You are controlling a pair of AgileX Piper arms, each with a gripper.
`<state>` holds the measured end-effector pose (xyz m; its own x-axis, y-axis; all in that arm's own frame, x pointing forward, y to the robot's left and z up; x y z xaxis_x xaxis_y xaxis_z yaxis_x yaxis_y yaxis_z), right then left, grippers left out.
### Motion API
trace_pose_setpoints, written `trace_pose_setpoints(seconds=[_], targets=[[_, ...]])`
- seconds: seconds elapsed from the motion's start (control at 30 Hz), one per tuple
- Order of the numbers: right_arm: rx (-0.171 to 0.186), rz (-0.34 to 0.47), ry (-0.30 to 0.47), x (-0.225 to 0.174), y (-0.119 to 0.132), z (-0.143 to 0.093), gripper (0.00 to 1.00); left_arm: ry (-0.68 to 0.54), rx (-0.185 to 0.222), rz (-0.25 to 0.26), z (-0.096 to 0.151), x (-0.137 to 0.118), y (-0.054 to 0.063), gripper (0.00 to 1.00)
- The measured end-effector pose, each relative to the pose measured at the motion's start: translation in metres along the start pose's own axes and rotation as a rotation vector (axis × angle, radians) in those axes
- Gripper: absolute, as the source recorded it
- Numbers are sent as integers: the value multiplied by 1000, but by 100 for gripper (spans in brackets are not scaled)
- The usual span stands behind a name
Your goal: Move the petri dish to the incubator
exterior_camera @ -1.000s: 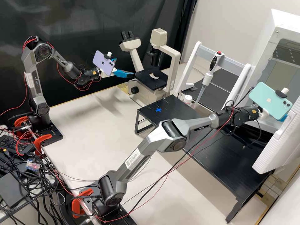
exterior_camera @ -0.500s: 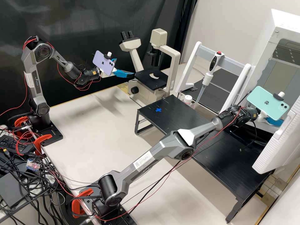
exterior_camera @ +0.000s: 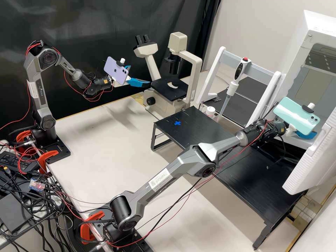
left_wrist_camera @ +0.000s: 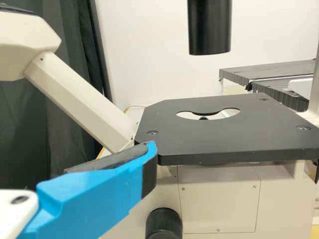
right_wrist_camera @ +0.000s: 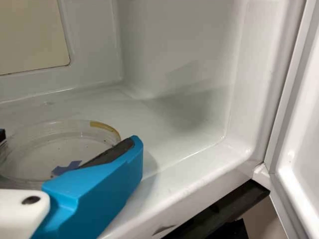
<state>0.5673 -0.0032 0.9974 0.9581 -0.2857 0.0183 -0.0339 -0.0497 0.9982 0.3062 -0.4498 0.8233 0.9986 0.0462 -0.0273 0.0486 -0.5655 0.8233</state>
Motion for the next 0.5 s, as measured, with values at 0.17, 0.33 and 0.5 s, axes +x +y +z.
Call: trace_pose_setpoints(seconds=[0.17, 0.33, 0.5], targets=[[-41, 22, -21, 3, -3, 7, 100, 0, 0, 0, 0, 0, 0, 100], [-56, 17, -43, 7, -10, 17, 100, 0, 0, 0, 0, 0, 0, 100], [-58, 30, -33, 5, -11, 18, 100, 0, 0, 0, 0, 0, 0, 100]])
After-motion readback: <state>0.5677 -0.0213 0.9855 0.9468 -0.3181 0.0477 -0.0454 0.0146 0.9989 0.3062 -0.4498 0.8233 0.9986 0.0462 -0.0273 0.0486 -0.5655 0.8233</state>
